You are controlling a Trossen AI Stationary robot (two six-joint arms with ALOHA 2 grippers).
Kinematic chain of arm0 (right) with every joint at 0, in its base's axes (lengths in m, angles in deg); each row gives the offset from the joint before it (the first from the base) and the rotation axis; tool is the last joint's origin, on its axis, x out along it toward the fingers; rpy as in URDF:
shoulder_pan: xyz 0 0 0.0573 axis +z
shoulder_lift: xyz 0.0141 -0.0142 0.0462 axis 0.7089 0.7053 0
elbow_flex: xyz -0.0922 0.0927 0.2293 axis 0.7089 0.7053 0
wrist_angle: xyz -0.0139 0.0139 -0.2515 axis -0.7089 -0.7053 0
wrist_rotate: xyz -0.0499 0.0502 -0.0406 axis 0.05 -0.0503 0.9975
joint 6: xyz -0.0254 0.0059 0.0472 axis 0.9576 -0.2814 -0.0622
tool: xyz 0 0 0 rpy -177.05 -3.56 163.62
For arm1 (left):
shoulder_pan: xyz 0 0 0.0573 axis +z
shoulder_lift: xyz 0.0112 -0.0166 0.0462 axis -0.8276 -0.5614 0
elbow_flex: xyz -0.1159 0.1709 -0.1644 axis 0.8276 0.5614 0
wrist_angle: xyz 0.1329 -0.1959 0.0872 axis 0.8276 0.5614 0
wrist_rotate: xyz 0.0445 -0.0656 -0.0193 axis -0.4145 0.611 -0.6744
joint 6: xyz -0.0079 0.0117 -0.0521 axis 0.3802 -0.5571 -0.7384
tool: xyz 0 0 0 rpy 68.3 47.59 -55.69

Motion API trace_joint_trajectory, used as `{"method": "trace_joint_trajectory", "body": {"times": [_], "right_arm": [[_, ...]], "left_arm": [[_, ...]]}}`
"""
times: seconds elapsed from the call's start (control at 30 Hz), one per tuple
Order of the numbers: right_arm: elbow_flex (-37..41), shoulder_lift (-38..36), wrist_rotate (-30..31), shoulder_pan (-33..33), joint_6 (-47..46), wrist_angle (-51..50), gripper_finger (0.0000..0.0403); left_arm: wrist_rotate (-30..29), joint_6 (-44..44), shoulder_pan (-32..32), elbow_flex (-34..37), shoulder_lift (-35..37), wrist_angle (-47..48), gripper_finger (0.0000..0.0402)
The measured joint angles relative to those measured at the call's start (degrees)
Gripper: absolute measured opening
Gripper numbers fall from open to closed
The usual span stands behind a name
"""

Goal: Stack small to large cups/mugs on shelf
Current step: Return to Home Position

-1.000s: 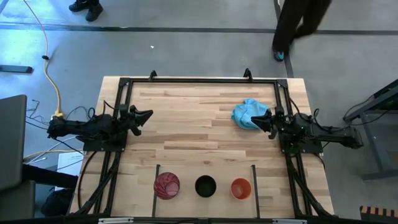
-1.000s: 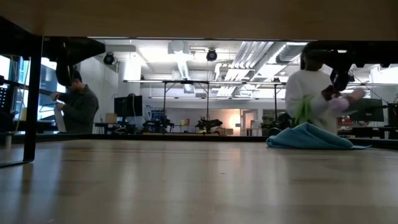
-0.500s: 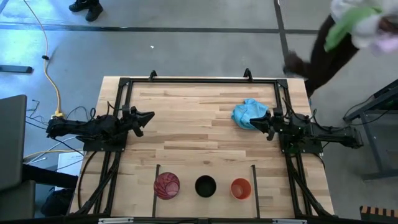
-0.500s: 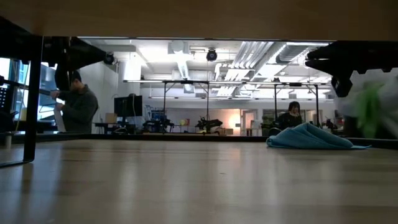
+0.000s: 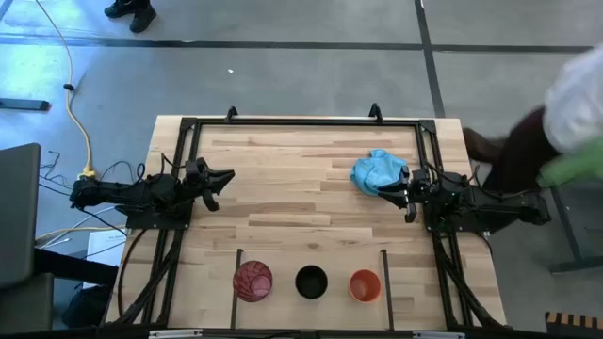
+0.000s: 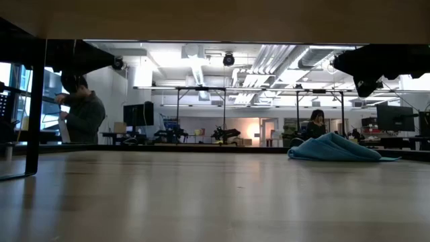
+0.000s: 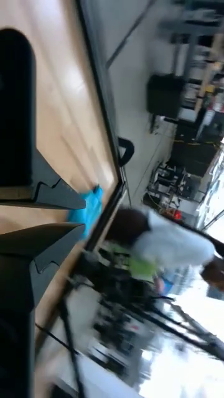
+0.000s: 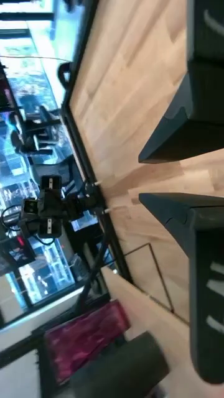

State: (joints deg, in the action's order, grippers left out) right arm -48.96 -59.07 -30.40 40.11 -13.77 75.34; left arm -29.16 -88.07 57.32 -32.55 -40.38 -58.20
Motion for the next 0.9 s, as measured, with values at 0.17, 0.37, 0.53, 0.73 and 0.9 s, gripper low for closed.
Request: {"method": "trace_joint_trajectory", "body": {"times": [0.17,0.37,0.53,0.73,0.9], "right_arm": [[0.0,0.0,1.5,0.0,4.5,-0.1,0.0078],[0.0,0.0,1.6,0.0,7.6,-0.1,0.0078],[0.0,0.0,1.7,0.0,13.2,-0.1,0.0078],[0.0,0.0,1.7,0.0,13.2,-0.1,0.0078],[0.0,0.0,1.7,0.0,12.0,-0.1,0.0078]], "left_arm": [[0.1,10.0,0.0,-0.1,-2.6,-0.1,0.0035],[-0.1,12.2,0.0,-0.1,-9.4,0.0,0.0035],[4.0,11.5,0.0,-0.1,-15.6,0.1,0.0035],[17.6,12.9,-0.1,-0.1,-16.9,-3.3,0.0035],[15.9,16.8,0.0,-0.1,-13.9,-9.4,0.0035]]}}
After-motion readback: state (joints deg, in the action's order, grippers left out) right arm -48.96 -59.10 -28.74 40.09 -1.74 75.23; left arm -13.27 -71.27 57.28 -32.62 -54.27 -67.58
